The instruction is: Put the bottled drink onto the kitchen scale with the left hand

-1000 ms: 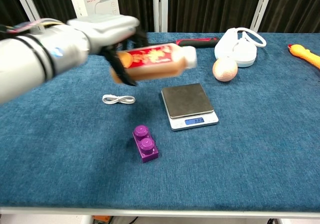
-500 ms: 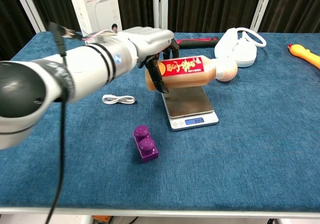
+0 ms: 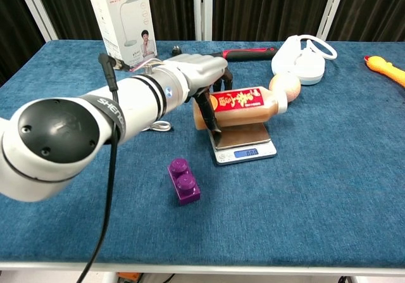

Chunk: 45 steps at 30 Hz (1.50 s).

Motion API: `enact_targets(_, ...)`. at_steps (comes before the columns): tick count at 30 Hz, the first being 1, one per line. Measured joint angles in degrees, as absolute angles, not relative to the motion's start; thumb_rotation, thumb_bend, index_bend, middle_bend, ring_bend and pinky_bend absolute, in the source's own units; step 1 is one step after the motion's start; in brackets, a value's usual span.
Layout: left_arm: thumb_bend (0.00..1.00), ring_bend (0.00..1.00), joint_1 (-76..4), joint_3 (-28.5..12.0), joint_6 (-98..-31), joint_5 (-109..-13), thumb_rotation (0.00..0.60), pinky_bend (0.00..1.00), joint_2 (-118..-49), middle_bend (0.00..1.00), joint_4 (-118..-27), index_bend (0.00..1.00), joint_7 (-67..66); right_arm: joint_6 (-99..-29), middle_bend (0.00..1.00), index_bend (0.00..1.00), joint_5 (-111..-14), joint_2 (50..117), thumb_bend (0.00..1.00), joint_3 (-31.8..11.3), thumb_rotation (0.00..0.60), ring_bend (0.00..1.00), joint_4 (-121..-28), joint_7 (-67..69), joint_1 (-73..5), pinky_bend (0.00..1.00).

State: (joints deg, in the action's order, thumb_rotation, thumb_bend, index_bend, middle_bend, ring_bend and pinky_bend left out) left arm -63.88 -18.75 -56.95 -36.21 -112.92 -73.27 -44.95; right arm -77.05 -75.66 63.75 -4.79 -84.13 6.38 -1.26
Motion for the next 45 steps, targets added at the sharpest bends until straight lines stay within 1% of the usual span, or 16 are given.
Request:
enact_targets(3,0.25,0.48,-63.8,-18.4,-57.0,-36.5,0.600,0.64,-112.9,0.45,-73.1,0.32,-44.7,-77.3,0.00,0.00,-75.5,63.8,0.17,-4.9,0.600,0.00,-83.9,6.6,-1.1,0.00)
enact_targets(4,0.24,0.45,-63.7,-18.4,-56.9,-36.4,0.600,0.62,-112.8,0.42,-73.2,0.28,-44.6,-77.4,0.00,0.00,-75.5,63.8,0.17,-4.9,0.600,0.00,-83.8,6.6,-1.1,0.00)
enact_targets(5,0.24,0.40,-63.6,-18.4,-56.9,-36.2,0.600,0.58,-112.6,0.39,-73.3,0.25,-44.7,-77.4,0.00,0.00,-75.4,63.8,0.17,-4.9,0.600,0.00,-83.7,6.7,-1.0,0.00)
enact_targets(10,0.21,0.24,-63.4,-18.4,-56.1,-34.0,0.600,0.42,-110.8,0.27,-76.0,0.20,-45.4,-77.4,0.00,0.00,-75.6,64.2,0.17,-4.9,0.600,0.00,-82.8,7.1,-1.0,0.00)
enact_targets(14,0.20,0.13,-63.3,-18.0,-55.5,-32.2,0.600,0.30,-108.9,0.21,-79.0,0.16,-46.2,-78.1,0.00,0.00,-75.9,64.6,0.17,-5.1,0.600,0.00,-81.8,8.0,-0.8,0.00)
enact_targets(17,0.19,0.10,-63.1,-17.8,-55.7,-31.4,0.600,0.26,-107.5,0.19,-81.5,0.13,-46.4,-78.5,0.00,0.00,-75.9,64.6,0.17,-5.2,0.600,0.00,-81.8,8.0,-0.6,0.00)
enact_targets(22,0.19,0.08,-62.3,-17.4,-58.5,-30.9,0.600,0.24,-104.1,0.18,-88.0,0.12,-47.1,-78.9,0.00,0.00,-76.1,64.3,0.17,-5.2,0.600,0.00,-82.5,7.7,-0.5,0.00)
enact_targets(26,0.19,0.08,-60.2,-16.8,-64.0,-32.2,0.600,0.21,-99.2,0.18,-96.1,0.12,-47.5,-79.4,0.00,0.00,-76.7,64.1,0.17,-5.1,0.600,0.00,-83.2,7.3,-0.5,0.00)
enact_targets(29,0.19,0.07,-56.9,-15.6,-70.0,-35.9,0.600,0.16,-93.5,0.18,-103.3,0.12,-46.4,-80.1,0.00,0.00,-77.8,63.9,0.17,-4.9,0.600,0.00,-83.7,6.9,-0.4,0.00)
enact_targets(30,0.19,0.07,-55.4,-14.9,-72.1,-38.6,0.600,0.15,-91.3,0.18,-105.5,0.12,-45.1,-80.4,0.00,0.00,-78.3,63.9,0.17,-4.8,0.600,0.00,-83.8,6.8,-0.4,0.00)
enact_targets(32,0.18,0.07,-52.7,-13.4,-74.6,-44.0,0.600,0.12,-89.0,0.18,-107.1,0.13,-42.2,-81.4,0.00,0.00,-79.9,63.8,0.17,-4.5,0.600,0.00,-84.0,6.7,-0.4,0.00)
enact_targets(35,0.17,0.07,-46.8,-9.7,-79.3,-55.4,0.600,0.10,-86.1,0.18,-106.5,0.13,-35.3,-83.9,0.00,0.00,-83.0,63.6,0.17,-4.1,0.600,0.00,-84.4,6.8,-0.2,0.00)
enact_targets(36,0.17,0.07,-43.9,-7.7,-82.3,-60.3,0.600,0.10,-84.7,0.18,-105.3,0.13,-31.8,-84.7,0.00,0.00,-83.9,63.5,0.17,-4.0,0.600,0.00,-84.5,6.8,-0.1,0.00)
enact_targets(39,0.17,0.07,-34.8,-1.9,-90.9,-70.8,0.600,0.10,-80.8,0.18,-100.5,0.13,-22.3,-86.9,0.00,0.00,-85.4,63.3,0.17,-3.8,0.600,0.00,-85.4,5.5,0.2,0.00)
enact_targets(42,0.16,0.07,-25.7,3.1,-97.1,-75.9,0.600,0.09,-77.5,0.17,-93.3,0.11,-13.1,-87.8,0.00,0.00,-85.9,63.0,0.17,-3.6,0.600,0.00,-86.8,3.9,0.5,0.00)
enact_targets(45,0.15,0.07,-18.5,6.3,-99.9,-77.2,0.600,0.09,-75.2,0.17,-85.9,0.11,-6.4,-88.4,0.00,0.00,-85.7,62.8,0.17,-3.4,0.600,0.00,-87.3,3.2,1.1,0.00)
